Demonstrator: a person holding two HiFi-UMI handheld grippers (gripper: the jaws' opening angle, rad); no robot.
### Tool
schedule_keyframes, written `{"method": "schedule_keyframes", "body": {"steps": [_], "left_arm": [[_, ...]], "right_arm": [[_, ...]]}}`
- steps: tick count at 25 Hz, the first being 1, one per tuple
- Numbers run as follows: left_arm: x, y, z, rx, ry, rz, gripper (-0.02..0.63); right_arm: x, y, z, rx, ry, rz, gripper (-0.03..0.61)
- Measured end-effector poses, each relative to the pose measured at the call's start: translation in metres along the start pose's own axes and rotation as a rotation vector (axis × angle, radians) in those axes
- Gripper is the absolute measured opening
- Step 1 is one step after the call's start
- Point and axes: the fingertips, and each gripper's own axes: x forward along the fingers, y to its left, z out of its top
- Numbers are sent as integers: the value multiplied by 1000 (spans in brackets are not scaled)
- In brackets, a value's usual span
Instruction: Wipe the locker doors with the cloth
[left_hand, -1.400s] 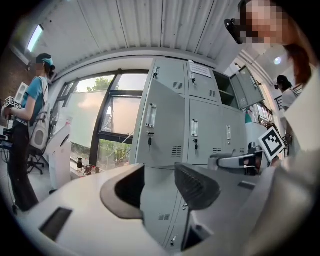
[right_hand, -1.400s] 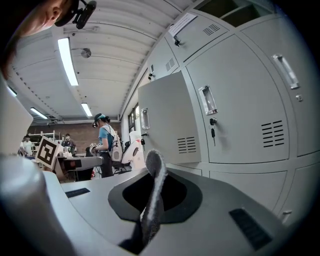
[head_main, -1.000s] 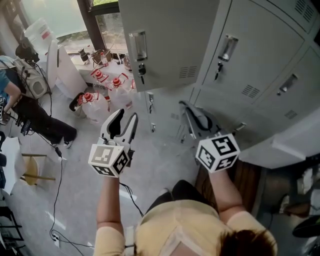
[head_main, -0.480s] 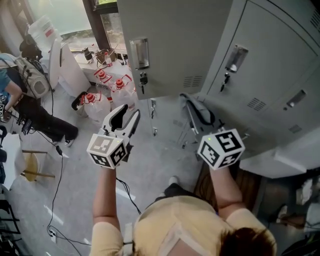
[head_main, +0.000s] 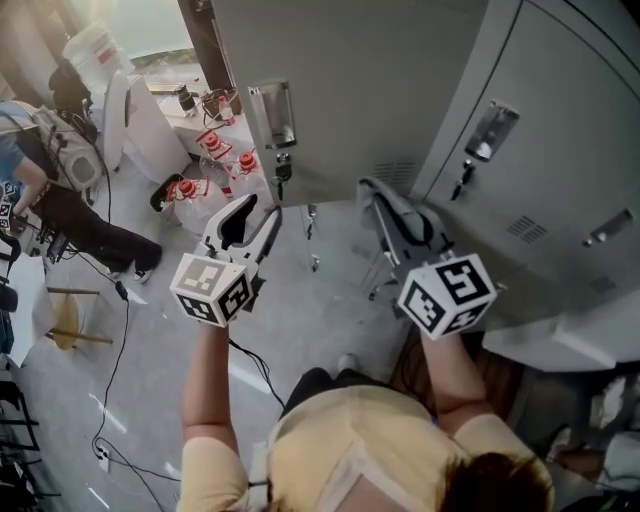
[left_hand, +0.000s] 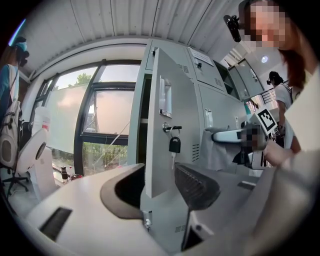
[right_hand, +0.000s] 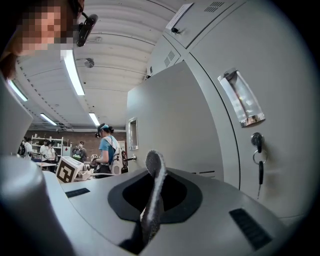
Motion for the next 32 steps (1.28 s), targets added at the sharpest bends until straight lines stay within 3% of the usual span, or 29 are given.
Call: {"method": "schedule_keyframes", "body": {"steps": [5,9,19,26,32], "left_arm": [[8,5,6,37,-10,-13,170],[17,6,10,74,4,-68,170],[28,8,20,77,-27,-132,170],[33,9,18,137,-10,-109,169],[35,9,19,139,-11,-102,169]], "right_arm": [[12,9,4,-11,-6,4,15],[21,18,14,-15,-30,-20,15],[26,34,50,-37,-82,-50,15],[33,52,86,-119,-120,-15,15],[39,73,128,-163,-190,53,15]]}}
